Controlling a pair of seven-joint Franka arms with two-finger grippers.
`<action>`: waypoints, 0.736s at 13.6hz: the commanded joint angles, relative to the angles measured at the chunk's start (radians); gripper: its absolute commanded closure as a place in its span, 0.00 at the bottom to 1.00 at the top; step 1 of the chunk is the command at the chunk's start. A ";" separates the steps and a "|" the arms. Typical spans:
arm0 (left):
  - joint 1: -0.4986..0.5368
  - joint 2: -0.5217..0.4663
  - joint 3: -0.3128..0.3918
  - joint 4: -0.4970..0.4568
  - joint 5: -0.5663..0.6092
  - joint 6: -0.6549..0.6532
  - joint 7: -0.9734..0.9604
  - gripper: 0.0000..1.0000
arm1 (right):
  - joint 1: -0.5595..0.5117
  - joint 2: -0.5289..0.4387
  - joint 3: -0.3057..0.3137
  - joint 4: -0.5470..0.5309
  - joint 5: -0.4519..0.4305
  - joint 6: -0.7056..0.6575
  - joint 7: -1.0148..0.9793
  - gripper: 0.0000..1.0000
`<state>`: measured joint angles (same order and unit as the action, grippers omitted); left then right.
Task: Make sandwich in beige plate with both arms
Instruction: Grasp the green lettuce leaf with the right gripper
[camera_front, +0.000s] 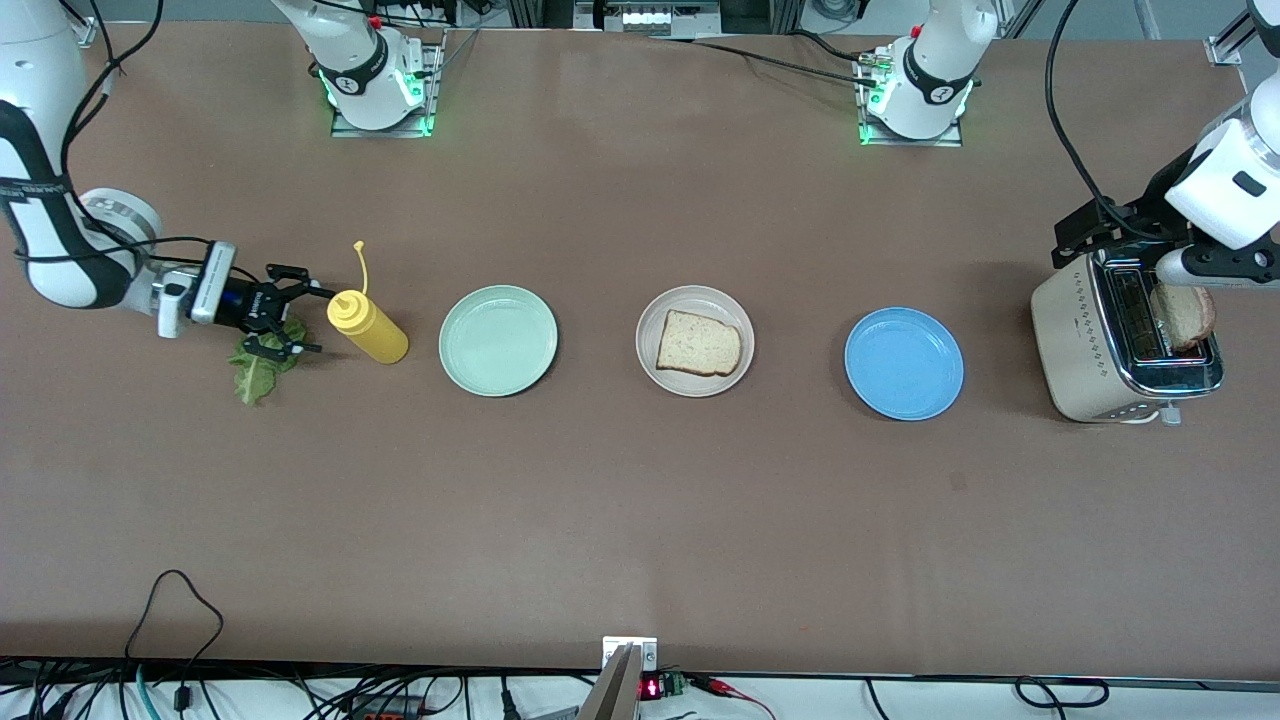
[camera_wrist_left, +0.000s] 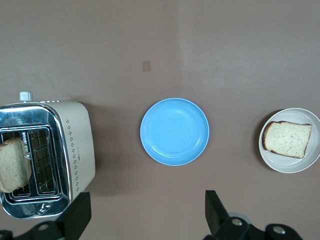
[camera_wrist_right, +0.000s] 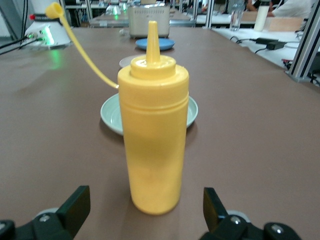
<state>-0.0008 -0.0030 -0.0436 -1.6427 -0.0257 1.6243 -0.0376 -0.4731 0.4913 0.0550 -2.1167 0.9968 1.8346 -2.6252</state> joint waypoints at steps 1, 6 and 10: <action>0.002 0.001 -0.005 0.015 0.000 0.000 -0.008 0.00 | -0.044 -0.049 0.002 0.047 -0.102 -0.014 0.135 0.00; 0.015 0.003 0.005 0.017 -0.002 0.012 0.001 0.00 | -0.026 -0.120 -0.007 0.095 -0.199 0.171 0.628 0.00; 0.018 0.000 -0.001 0.018 -0.002 0.005 0.001 0.00 | 0.027 -0.131 0.025 0.095 -0.304 0.418 1.081 0.00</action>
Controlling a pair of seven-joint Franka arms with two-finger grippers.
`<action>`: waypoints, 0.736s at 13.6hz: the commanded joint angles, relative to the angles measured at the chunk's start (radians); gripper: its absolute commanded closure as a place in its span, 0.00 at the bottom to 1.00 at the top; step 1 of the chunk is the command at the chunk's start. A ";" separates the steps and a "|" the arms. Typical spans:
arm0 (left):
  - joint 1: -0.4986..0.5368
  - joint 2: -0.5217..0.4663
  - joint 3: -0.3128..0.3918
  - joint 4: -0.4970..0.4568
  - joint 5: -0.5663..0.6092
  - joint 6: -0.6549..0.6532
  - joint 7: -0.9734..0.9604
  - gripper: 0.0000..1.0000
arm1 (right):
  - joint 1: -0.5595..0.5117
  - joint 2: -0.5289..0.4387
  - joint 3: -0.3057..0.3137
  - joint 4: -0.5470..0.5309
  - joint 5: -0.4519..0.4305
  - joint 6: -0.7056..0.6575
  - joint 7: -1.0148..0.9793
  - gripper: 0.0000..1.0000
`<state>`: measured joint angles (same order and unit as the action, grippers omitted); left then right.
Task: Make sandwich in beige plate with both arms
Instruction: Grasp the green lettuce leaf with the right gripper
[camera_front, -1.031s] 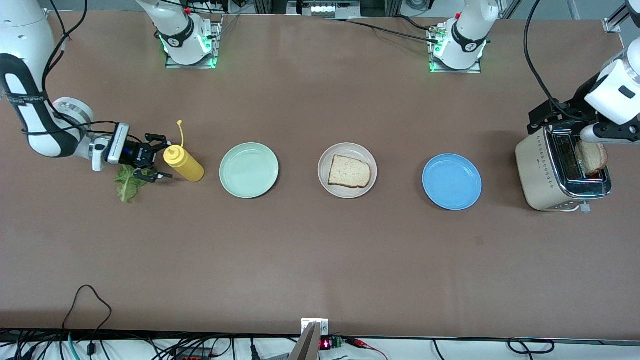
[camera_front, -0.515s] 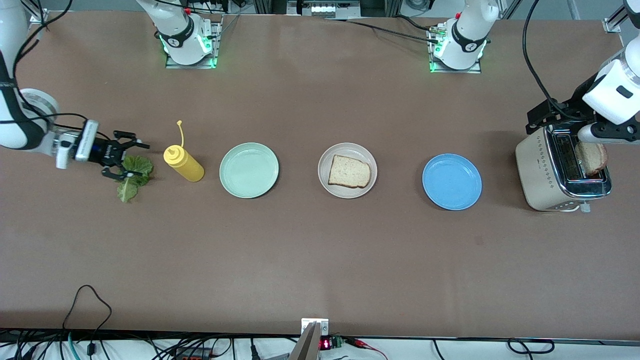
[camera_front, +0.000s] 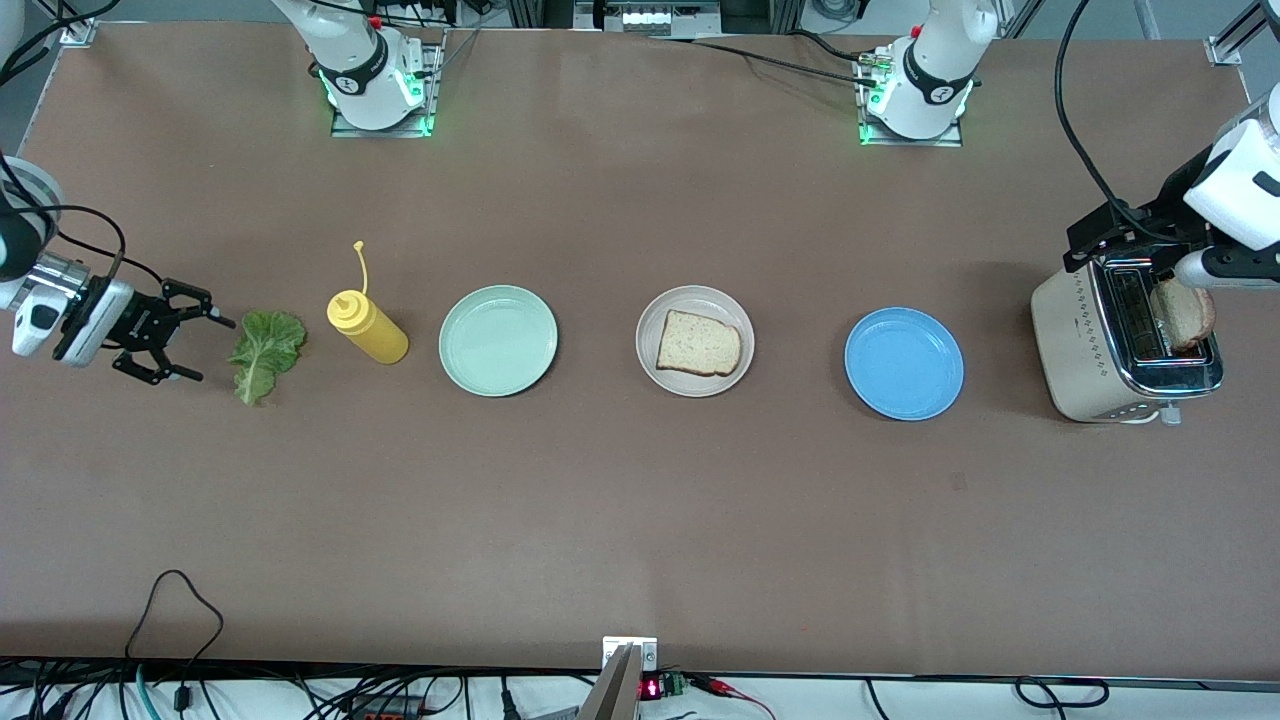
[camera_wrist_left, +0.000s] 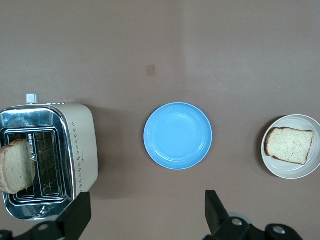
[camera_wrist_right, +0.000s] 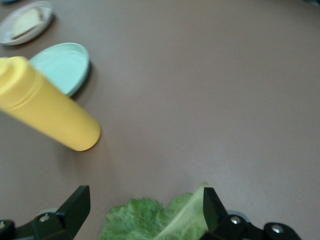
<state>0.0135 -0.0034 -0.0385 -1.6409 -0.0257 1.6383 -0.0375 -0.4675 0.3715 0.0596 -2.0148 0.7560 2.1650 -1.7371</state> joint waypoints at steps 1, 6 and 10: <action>0.003 0.000 -0.006 0.015 -0.002 -0.009 0.001 0.00 | 0.024 -0.013 0.038 -0.007 -0.120 0.140 0.337 0.00; 0.003 0.000 -0.006 0.015 -0.002 -0.011 0.001 0.00 | 0.059 -0.006 0.074 -0.012 -0.468 0.233 1.004 0.00; 0.003 -0.001 -0.007 0.015 -0.002 -0.011 0.001 0.00 | 0.066 0.021 0.105 -0.010 -0.763 0.256 1.451 0.00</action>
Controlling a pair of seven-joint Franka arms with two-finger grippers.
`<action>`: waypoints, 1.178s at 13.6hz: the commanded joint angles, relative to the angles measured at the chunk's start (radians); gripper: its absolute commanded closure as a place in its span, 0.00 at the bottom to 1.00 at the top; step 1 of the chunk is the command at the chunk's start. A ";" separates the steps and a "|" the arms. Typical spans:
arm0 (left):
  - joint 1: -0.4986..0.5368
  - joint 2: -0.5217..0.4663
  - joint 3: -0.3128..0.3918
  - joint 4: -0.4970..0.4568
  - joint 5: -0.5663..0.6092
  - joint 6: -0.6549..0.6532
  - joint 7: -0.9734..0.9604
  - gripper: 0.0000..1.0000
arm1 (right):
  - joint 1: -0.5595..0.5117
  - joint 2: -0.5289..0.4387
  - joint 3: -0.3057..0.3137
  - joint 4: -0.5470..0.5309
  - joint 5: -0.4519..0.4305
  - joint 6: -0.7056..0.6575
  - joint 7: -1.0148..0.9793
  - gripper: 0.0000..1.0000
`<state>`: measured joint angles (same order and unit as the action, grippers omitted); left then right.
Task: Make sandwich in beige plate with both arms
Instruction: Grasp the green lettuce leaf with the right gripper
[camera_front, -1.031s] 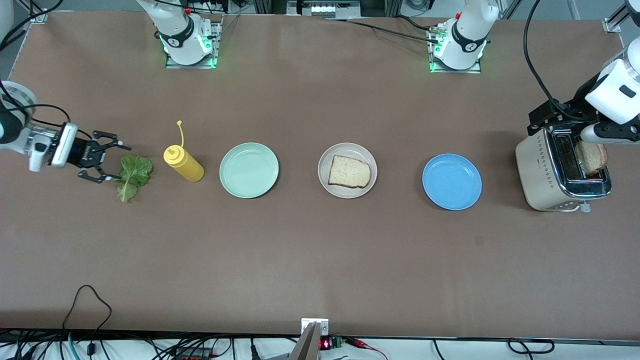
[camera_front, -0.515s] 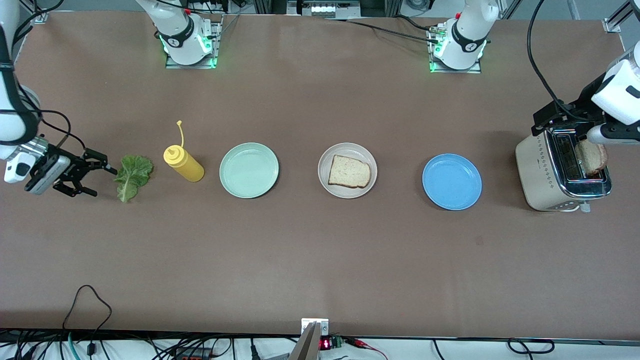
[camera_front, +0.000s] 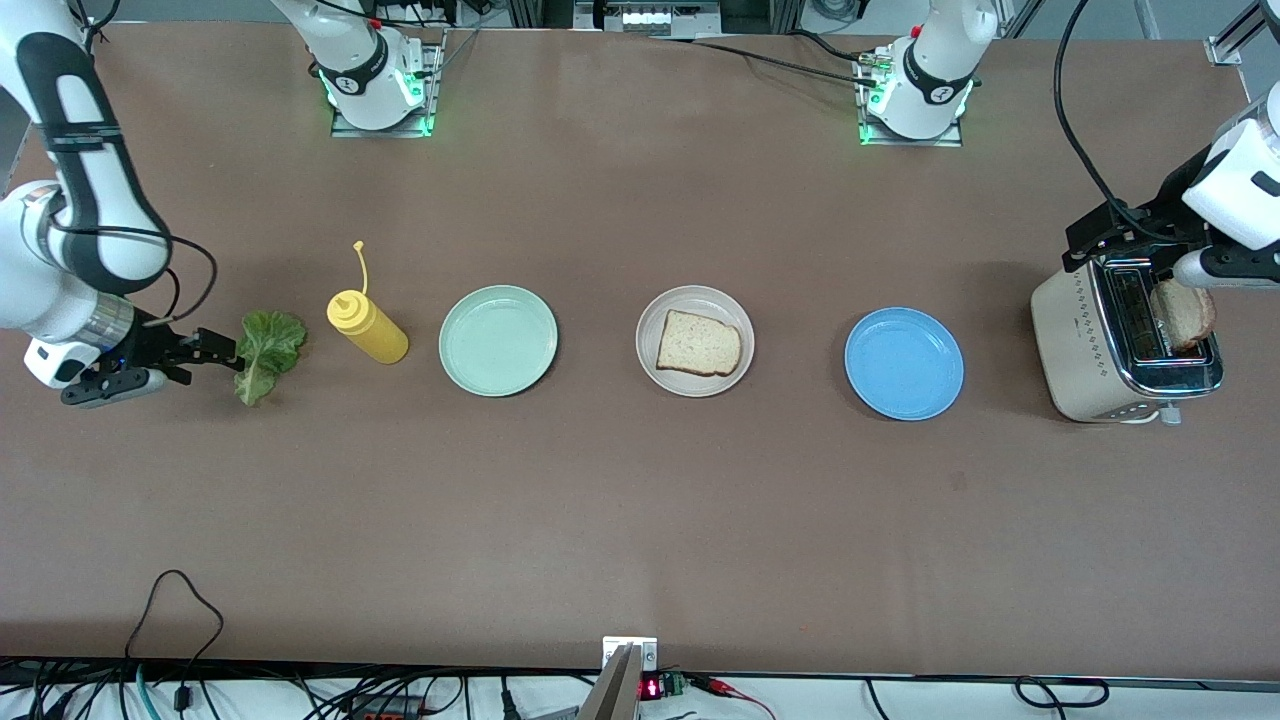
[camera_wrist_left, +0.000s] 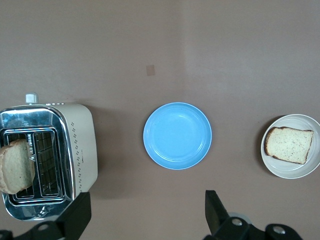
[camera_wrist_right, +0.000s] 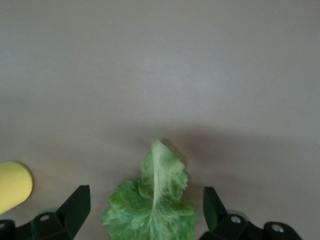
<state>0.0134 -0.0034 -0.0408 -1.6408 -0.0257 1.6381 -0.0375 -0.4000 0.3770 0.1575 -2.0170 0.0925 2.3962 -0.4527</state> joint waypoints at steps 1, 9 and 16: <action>0.003 -0.001 -0.005 0.016 -0.002 -0.011 0.001 0.00 | -0.002 0.035 0.007 -0.008 -0.165 0.024 0.284 0.00; 0.002 -0.001 -0.007 0.016 -0.002 -0.004 0.001 0.00 | 0.010 0.111 0.025 -0.006 -0.353 0.026 0.531 0.00; 0.002 -0.001 -0.007 0.016 -0.003 -0.004 0.001 0.00 | 0.009 0.157 0.025 -0.005 -0.437 0.104 0.519 0.23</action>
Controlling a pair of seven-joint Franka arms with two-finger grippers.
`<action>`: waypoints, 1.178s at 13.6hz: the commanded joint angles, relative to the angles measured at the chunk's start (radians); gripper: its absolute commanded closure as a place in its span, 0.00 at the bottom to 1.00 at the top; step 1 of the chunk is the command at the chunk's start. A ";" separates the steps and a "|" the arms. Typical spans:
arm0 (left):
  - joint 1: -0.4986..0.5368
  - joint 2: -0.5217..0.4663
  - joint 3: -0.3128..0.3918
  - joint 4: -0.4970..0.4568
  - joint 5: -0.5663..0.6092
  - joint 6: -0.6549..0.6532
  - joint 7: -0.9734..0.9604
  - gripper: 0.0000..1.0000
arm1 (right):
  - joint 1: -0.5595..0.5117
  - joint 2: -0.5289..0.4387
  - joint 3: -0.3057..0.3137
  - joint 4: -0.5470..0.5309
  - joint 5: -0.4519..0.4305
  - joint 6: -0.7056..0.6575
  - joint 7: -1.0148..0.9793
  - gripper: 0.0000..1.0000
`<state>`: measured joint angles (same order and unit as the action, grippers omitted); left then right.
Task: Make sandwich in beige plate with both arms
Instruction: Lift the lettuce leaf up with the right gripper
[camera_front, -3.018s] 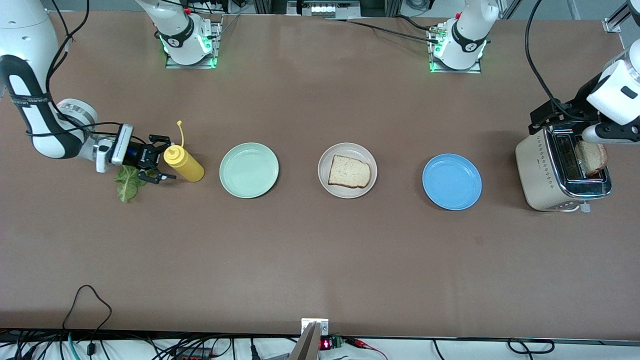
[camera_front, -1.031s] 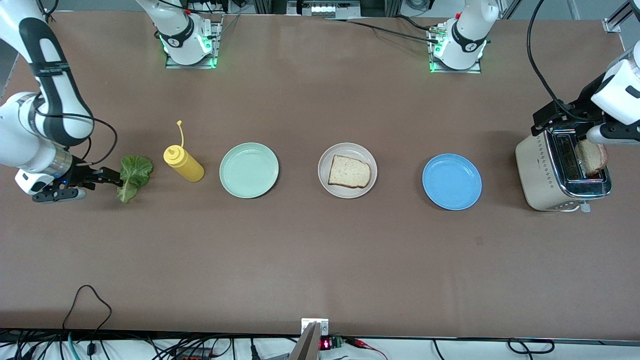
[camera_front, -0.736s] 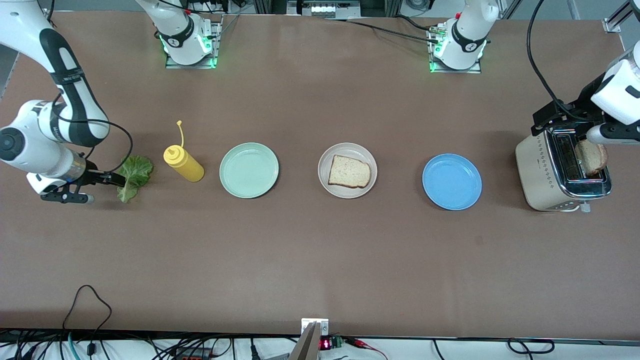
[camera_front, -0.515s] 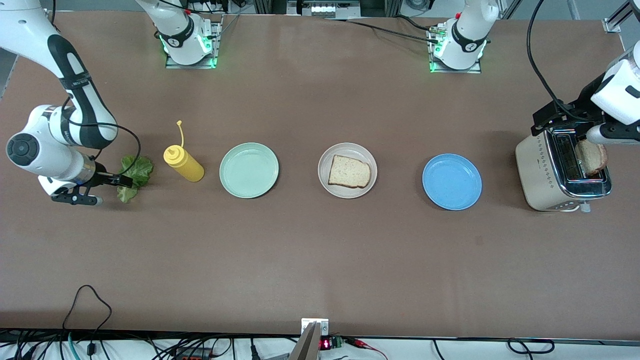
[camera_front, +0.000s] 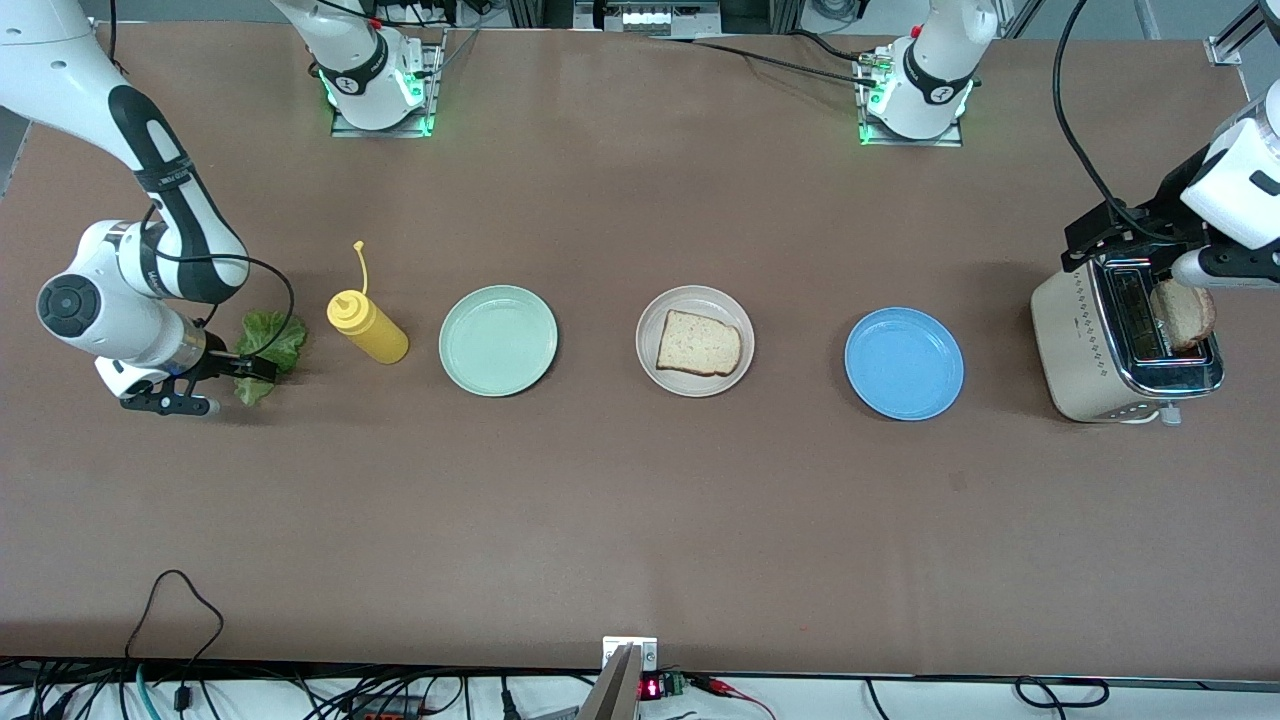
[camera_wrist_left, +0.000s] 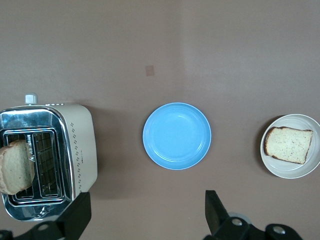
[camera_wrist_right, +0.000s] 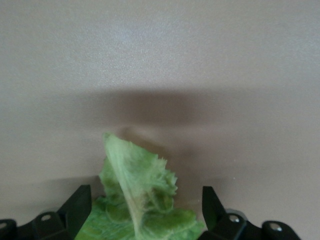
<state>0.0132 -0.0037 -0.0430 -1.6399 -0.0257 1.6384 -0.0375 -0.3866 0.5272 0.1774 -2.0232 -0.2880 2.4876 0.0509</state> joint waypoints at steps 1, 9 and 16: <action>0.002 -0.001 -0.005 0.015 -0.003 -0.005 0.001 0.00 | -0.008 0.007 0.005 0.001 -0.080 0.013 0.012 0.43; 0.002 -0.001 -0.005 0.015 -0.003 -0.006 0.001 0.00 | -0.008 0.011 0.007 0.003 -0.115 0.011 -0.023 1.00; 0.002 -0.001 -0.005 0.015 -0.003 -0.009 0.001 0.00 | -0.021 -0.122 0.034 0.001 -0.100 -0.168 -0.087 1.00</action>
<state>0.0131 -0.0038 -0.0431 -1.6397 -0.0257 1.6383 -0.0375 -0.3929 0.4959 0.1829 -2.0064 -0.3844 2.4119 -0.0022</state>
